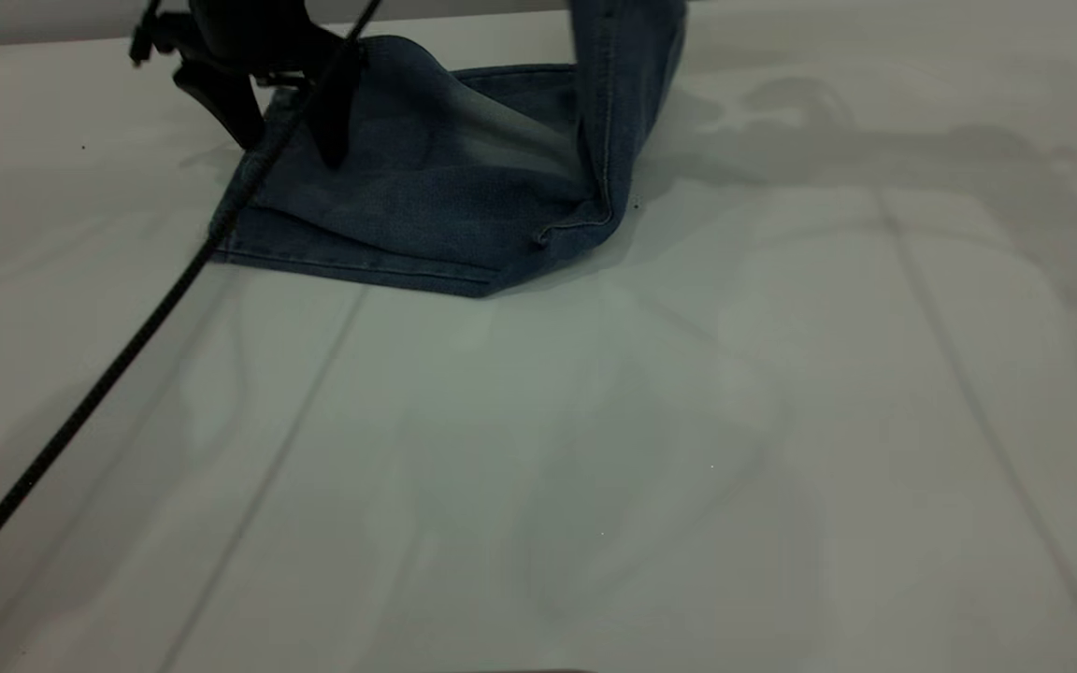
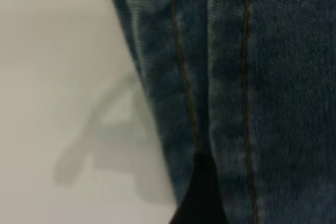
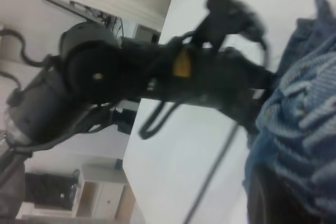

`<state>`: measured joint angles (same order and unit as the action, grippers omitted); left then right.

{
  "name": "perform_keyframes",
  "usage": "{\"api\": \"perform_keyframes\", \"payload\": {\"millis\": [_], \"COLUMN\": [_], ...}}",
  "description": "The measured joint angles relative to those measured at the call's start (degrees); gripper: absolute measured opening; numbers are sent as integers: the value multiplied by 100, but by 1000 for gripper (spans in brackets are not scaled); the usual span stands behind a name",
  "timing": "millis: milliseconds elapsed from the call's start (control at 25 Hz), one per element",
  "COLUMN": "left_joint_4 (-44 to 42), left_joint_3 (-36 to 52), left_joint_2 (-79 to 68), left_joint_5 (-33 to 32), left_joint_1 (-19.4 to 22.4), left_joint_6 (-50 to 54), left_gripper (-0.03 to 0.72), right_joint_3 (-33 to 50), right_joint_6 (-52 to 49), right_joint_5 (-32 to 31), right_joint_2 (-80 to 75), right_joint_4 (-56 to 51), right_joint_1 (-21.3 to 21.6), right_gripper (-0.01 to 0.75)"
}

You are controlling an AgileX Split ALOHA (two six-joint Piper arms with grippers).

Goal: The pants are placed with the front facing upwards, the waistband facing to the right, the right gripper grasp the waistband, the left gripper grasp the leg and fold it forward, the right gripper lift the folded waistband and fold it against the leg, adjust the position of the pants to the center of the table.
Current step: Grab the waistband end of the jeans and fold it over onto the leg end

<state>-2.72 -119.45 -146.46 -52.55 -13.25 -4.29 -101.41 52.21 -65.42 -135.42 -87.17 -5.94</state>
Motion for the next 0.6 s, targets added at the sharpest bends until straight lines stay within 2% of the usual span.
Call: {"api": "perform_keyframes", "payload": {"millis": [240,600], "left_joint_4": [15,86], "left_joint_3": [0,-110], "left_joint_2": [-139,-162], "left_joint_5": [74,-39], "left_joint_1": [-21,-21], "left_joint_6": [0,-55], "left_gripper": [577,577], "right_joint_3": [0,0], "right_joint_6": [345,1126], "right_joint_5": [320,1308], "right_joint_2": [0,0], "right_joint_4": [-537,-1318], "right_joint_1": [-563,-1222], "right_gripper": [78,78]}}
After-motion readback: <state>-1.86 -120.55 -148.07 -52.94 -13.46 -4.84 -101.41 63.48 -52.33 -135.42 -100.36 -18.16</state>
